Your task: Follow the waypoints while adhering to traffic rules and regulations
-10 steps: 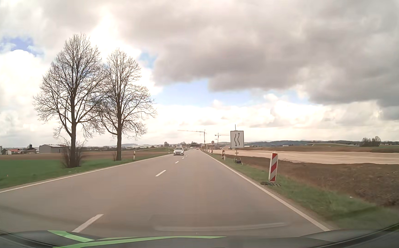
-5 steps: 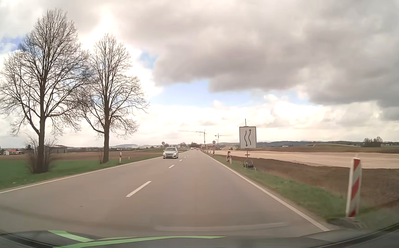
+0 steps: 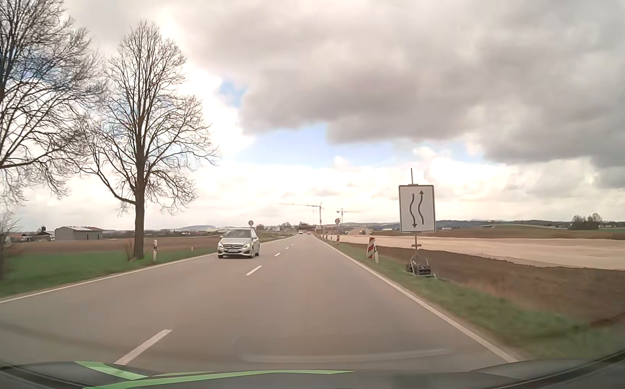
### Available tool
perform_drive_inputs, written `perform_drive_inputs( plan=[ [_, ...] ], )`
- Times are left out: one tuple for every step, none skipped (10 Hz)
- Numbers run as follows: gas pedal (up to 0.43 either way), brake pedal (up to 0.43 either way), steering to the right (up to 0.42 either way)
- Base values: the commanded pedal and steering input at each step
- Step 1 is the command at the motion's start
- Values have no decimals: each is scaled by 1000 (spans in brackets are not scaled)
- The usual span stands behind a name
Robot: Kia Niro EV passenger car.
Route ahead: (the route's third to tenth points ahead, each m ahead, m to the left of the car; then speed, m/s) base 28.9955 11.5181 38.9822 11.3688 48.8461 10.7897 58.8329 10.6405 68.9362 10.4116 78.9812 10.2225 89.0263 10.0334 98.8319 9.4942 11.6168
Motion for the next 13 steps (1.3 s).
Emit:
perform_drive_inputs(
  plan=[
    [98,0,-1],
    [98,0,-1],
    [98,0,-1],
    [98,0,-1],
    [98,0,-1],
    [98,0,-1],
    [98,0,-1],
    [98,0,-1],
    [98,0,-1],
    [98,0,-1],
    [98,0,-1],
    [98,0,-1],
    [98,0,-1]
  ],
)
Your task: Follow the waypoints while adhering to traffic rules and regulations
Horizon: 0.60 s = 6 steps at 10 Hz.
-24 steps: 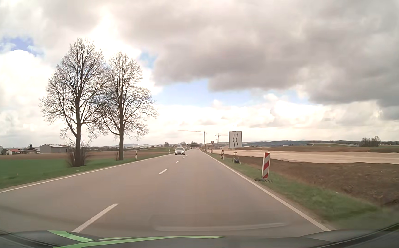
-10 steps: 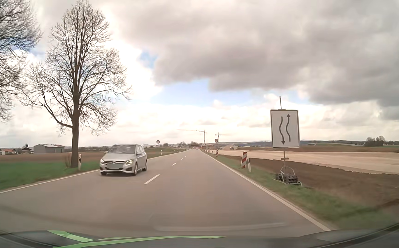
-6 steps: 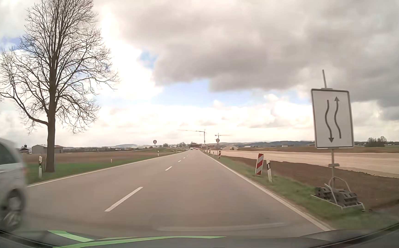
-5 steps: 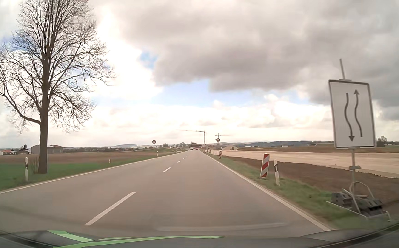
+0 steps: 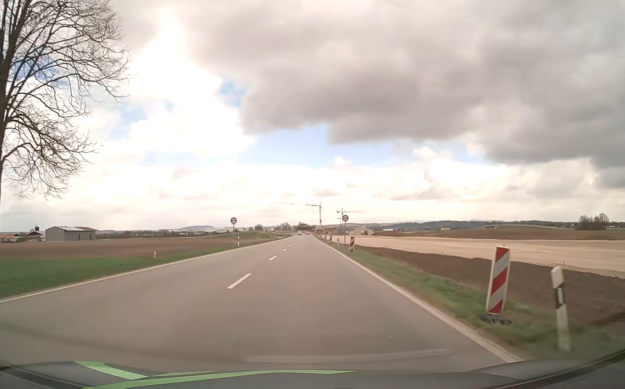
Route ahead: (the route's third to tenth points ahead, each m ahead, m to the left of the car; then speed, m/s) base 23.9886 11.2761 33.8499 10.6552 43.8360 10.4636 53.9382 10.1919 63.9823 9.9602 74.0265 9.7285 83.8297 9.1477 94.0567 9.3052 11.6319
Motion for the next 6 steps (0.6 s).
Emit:
perform_drive_inputs(
  plan=[
    [98,0,-1],
    [98,0,-1],
    [98,0,-1],
    [98,0,-1],
    [98,0,-1],
    [98,0,-1]
  ],
)
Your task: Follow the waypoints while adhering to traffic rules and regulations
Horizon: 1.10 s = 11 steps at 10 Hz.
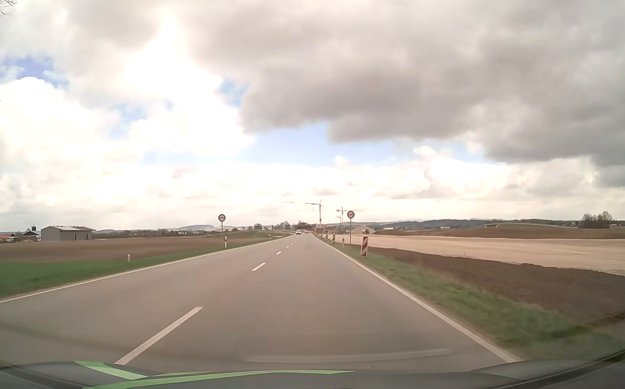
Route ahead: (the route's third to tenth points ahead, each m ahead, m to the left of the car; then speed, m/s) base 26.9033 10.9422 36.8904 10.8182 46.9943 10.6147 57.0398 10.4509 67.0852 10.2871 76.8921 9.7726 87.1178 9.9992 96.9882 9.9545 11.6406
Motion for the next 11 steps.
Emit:
perform_drive_inputs(
  plan=[
    [98,0,-1],
    [98,0,-1],
    [98,0,-1],
    [98,0,-1],
    [98,0,-1],
    [98,0,-1],
    [98,0,-1],
    [98,0,-1],
    [98,0,-1],
    [98,0,-1],
    [98,0,-1]
  ],
)
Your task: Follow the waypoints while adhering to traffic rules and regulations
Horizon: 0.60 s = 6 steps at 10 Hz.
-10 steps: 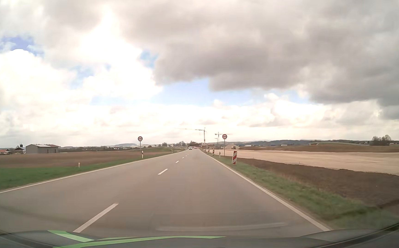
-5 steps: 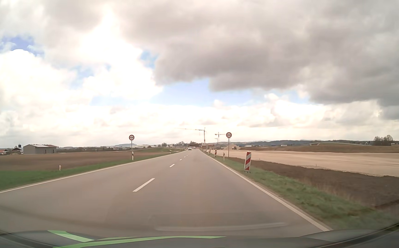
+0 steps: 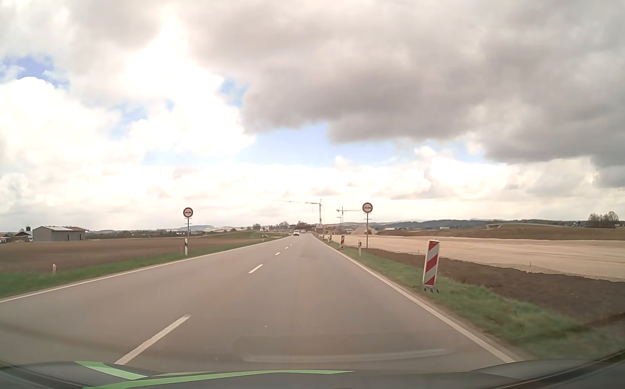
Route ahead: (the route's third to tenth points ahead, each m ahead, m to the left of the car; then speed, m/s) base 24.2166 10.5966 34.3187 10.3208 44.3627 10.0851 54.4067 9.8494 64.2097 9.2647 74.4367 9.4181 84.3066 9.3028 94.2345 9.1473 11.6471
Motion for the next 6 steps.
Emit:
perform_drive_inputs(
  plan=[
    [98,0,-1],
    [98,0,-1],
    [98,0,-1],
    [98,0,-1],
    [98,0,-1],
    [98,0,-1]
  ],
)
